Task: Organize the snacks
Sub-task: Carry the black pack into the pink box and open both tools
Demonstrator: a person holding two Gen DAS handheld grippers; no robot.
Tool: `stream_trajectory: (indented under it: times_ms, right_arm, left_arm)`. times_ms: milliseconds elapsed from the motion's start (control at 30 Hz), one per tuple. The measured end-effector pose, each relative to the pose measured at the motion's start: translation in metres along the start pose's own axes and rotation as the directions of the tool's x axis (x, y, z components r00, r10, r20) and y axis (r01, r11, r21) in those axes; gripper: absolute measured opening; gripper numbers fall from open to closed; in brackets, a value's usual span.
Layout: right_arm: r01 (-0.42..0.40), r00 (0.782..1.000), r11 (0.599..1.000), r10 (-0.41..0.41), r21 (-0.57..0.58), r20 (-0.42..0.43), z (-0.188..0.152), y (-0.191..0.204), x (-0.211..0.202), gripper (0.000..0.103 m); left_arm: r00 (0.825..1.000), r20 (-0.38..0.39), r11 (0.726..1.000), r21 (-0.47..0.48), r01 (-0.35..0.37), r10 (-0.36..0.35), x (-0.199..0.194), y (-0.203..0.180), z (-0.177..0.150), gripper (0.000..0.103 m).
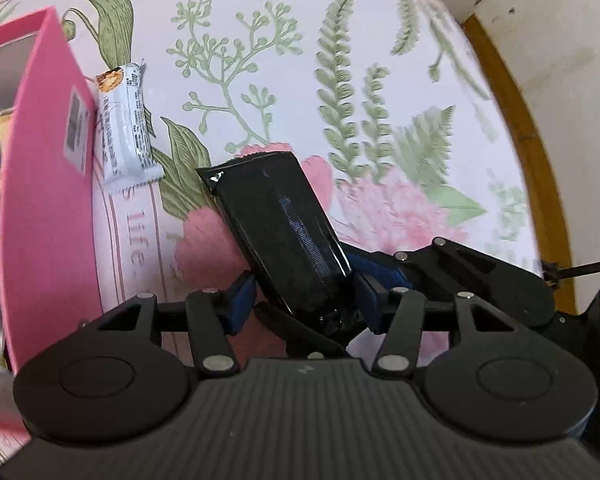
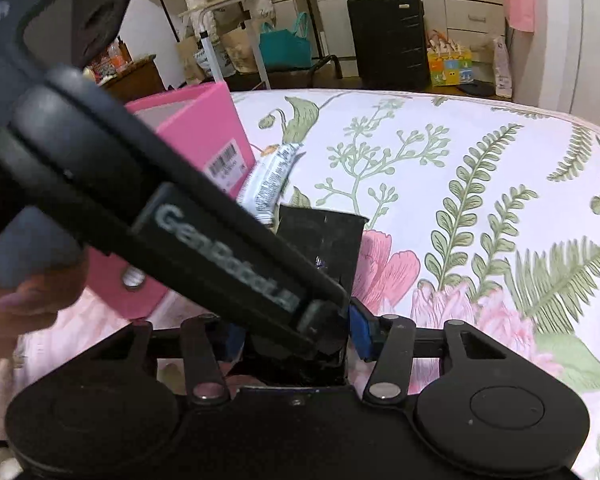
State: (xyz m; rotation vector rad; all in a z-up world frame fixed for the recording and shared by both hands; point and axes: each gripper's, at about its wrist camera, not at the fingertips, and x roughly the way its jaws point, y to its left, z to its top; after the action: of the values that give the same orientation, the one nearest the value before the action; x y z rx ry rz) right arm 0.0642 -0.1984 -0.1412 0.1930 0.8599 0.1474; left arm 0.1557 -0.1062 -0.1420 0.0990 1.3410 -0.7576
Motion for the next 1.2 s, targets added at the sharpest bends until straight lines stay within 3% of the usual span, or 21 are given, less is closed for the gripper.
stream_trajectory:
  times_ms: [333,567,700,933,1067,1200]
  right_arm:
    - [-0.007,1.000,0.999,0.008,-0.052,0.028,0.005,0.034,-0.047,0.056]
    - [-0.091,0.992,0.992,0.098,-0.088,0.077,0.029,0.068,-0.062,0.056]
    - [-0.143,0.984,0.980,0.156,-0.138,0.086,0.049,0.091,-0.049,0.056]
    - [-0.248,0.956,0.952,0.270,-0.180,0.111,0.093,0.112,-0.006,0.056]
    - [-0.279,0.947,0.941,0.303,-0.192,0.109,0.107,0.118,0.018,0.056]
    - [-0.293,0.942,0.939,0.316,-0.182,0.110,0.107,0.120,0.036,0.058]
  left_arm:
    - [0.997,0.075,0.999,0.038,-0.017,0.014,-0.068,-0.019,-0.036,0.052]
    - [0.983,0.174,0.999,-0.008,-0.053,0.054,-0.130,0.007,-0.046,0.052]
    - [0.970,0.227,0.995,-0.063,-0.078,0.090,-0.154,0.034,-0.046,0.052]
    - [0.919,0.339,0.975,-0.160,-0.157,0.204,-0.175,0.082,-0.028,0.053]
    - [0.903,0.347,0.965,-0.153,-0.213,0.254,-0.169,0.099,-0.016,0.052]
    - [0.904,0.341,0.962,-0.175,-0.209,0.258,-0.159,0.114,-0.011,0.053]
